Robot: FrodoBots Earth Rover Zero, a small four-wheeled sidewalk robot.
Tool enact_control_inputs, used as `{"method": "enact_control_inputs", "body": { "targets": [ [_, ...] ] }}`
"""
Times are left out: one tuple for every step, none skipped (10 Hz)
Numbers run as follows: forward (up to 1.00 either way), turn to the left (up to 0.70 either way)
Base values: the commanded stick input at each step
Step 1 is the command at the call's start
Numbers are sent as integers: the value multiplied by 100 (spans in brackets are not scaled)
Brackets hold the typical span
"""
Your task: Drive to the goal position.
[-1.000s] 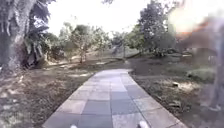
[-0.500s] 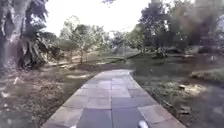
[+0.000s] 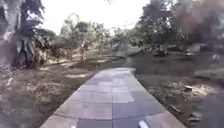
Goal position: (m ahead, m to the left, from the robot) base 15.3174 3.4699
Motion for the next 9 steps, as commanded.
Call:
{"method": "enact_control_inputs", "body": {
  "targets": [
    [50,0],
    [50,0],
    [50,0],
    [50,0],
    [50,0],
    [50,0],
    [50,0],
    [50,0],
    [50,0]
  ]
}}
